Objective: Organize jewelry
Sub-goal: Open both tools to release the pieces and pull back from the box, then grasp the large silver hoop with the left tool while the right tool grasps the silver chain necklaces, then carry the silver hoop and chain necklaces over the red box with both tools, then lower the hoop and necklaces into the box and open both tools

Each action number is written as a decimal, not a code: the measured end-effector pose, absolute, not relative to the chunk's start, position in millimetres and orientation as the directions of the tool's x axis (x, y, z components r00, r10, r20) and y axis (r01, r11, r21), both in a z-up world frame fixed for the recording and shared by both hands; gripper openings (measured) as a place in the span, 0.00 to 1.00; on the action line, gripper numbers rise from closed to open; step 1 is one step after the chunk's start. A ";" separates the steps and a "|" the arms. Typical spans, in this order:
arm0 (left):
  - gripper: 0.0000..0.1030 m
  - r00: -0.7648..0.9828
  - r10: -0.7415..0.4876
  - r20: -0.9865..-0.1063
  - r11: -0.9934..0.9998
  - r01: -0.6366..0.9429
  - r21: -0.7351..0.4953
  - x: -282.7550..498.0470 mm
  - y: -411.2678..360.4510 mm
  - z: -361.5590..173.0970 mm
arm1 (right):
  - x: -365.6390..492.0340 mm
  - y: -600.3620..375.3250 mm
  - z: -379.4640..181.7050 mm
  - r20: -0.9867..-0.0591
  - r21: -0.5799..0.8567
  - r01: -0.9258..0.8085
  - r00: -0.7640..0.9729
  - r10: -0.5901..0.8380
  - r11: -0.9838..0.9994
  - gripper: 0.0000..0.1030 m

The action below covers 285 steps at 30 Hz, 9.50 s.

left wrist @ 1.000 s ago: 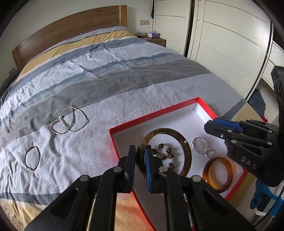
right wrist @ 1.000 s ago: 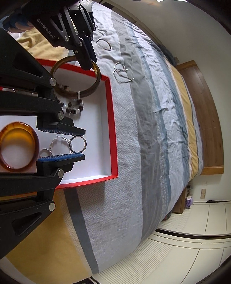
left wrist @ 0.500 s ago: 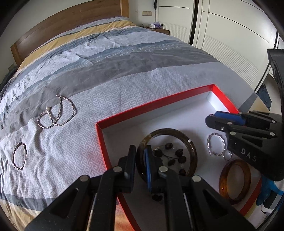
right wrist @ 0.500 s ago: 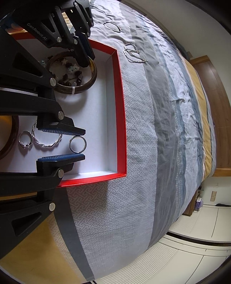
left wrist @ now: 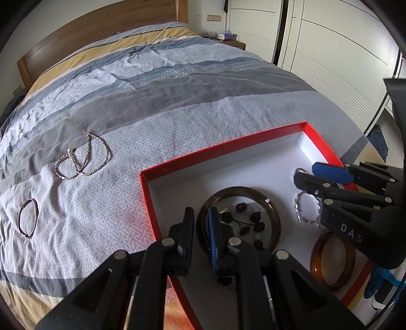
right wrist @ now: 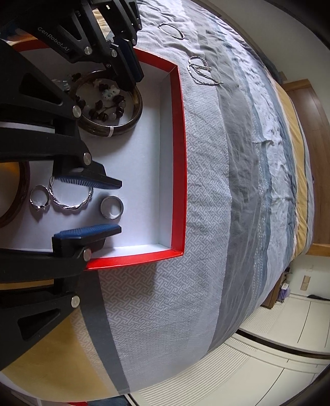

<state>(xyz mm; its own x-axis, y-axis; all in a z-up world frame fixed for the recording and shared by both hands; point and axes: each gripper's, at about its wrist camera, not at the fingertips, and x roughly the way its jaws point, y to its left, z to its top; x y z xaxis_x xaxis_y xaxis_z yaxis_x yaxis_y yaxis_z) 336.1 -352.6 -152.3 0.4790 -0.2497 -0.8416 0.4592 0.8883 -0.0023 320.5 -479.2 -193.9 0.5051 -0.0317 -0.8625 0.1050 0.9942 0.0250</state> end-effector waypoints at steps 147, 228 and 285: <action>0.35 0.518 -0.157 -0.841 0.981 0.177 -0.074 436.7 -51.9 -182.8 | 485.6 -260.0 -216.9 -0.859 0.070 -0.053 0.505 0.087 0.996 0.54; 0.03 0.573 -0.380 -0.726 0.818 0.575 0.026 175.6 -315.8 8.9 | 123.1 -477.6 -37.0 -0.720 0.164 0.187 0.694 -0.012 0.969 0.06; 0.05 0.398 -0.323 -0.859 0.853 0.515 -0.082 235.4 -347.8 -143.9 | 204.4 -473.8 -189.9 -0.864 0.155 0.192 0.502 0.039 0.969 0.12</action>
<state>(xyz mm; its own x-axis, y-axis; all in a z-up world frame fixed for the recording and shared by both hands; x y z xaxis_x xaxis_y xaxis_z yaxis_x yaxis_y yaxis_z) 235.4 -347.8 -143.9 0.3981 -0.3225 -0.8588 0.5147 0.8535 -0.0820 204.4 -473.8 -189.9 0.5018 0.0387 -0.8641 0.1925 0.9689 0.1552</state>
